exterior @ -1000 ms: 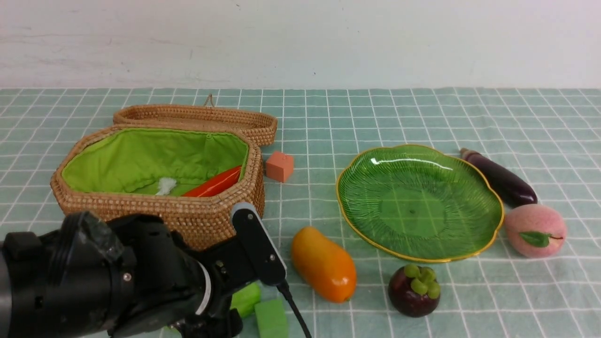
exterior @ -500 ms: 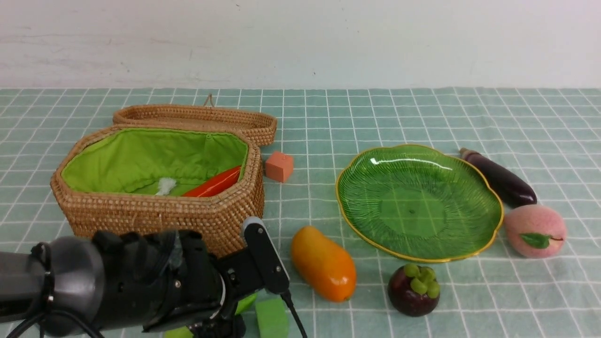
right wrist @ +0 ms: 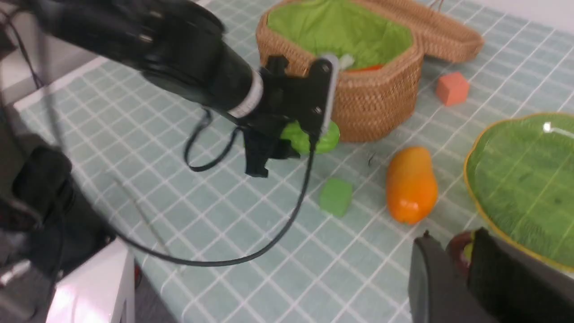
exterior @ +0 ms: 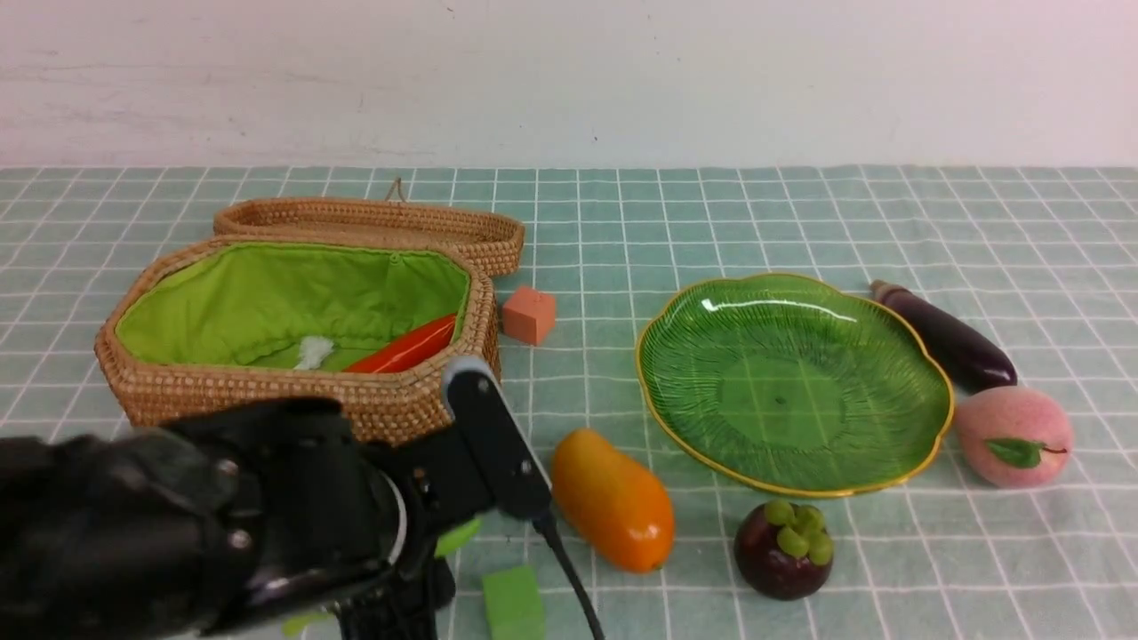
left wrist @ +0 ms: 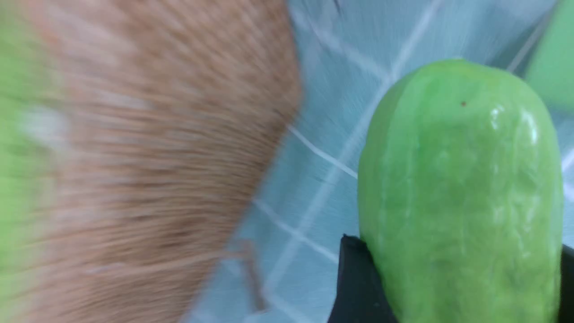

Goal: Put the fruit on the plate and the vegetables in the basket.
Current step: Take a chayote with your left arm and place it on the basket on the left.

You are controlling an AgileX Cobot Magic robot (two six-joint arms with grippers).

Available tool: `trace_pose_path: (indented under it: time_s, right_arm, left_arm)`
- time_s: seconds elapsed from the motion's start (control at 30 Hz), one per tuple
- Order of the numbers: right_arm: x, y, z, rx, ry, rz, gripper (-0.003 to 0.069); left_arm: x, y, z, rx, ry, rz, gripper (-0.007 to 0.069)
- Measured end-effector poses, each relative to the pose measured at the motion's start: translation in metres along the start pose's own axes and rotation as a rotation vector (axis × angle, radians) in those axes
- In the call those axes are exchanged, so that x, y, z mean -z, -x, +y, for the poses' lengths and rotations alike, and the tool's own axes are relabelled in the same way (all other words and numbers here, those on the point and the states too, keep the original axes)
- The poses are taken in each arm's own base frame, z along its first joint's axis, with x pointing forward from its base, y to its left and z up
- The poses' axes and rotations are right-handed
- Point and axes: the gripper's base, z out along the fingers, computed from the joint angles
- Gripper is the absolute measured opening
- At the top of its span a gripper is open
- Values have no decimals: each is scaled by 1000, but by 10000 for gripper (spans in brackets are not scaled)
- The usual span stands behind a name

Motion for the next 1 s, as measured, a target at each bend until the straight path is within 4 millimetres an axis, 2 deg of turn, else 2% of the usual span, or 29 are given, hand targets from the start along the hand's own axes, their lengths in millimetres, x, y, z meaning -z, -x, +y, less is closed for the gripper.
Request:
trace_pose_path:
  time_s: [0.07, 0.13, 0.23, 0.3, 0.4, 0.53, 0.63, 0.73, 0.8, 0.83, 0.87, 1.0]
  right_arm:
    - [0, 4, -2, 0, -23, -48, 144]
    - [0, 9, -4, 0, -44, -95, 146]
    - [1, 14, -6, 0, -71, -153, 148]
    - [2, 16, -8, 0, -85, -182, 148]
    - [3, 21, -10, -2, -106, -233, 150]
    - [3, 23, -10, -5, -110, -255, 153]
    - [3, 23, -9, -7, -103, -251, 154]
    - [3, 22, -9, -9, -96, -244, 155]
    - [3, 21, -8, -11, -84, -228, 158]
    - [3, 20, -8, -11, -84, -227, 158]
    - [2, 19, -7, -12, -75, -215, 158]
    - [2, 18, -6, -12, -67, -198, 158]
  left_arm:
    - [26, 5, 27, -18, 82, -38, 435]
    - [42, 11, 58, -40, 159, -74, 435]
    - [44, 10, 97, -48, 215, -74, 435]
    - [41, 9, 113, -45, 228, -67, 435]
    - [23, 2, 135, -83, 224, -28, 435]
    - [-14, -6, 146, -146, 170, 10, 435]
    - [-28, -8, 147, -160, 155, 35, 435]
    - [-31, -7, 148, -152, 169, 30, 459]
    - [-31, -6, 150, -112, 192, 17, 545]
    - [-31, -6, 150, -110, 196, 15, 565]
    - [-30, -6, 151, -69, 203, 13, 627]
    - [-24, -8, 152, 34, 211, 9, 662]
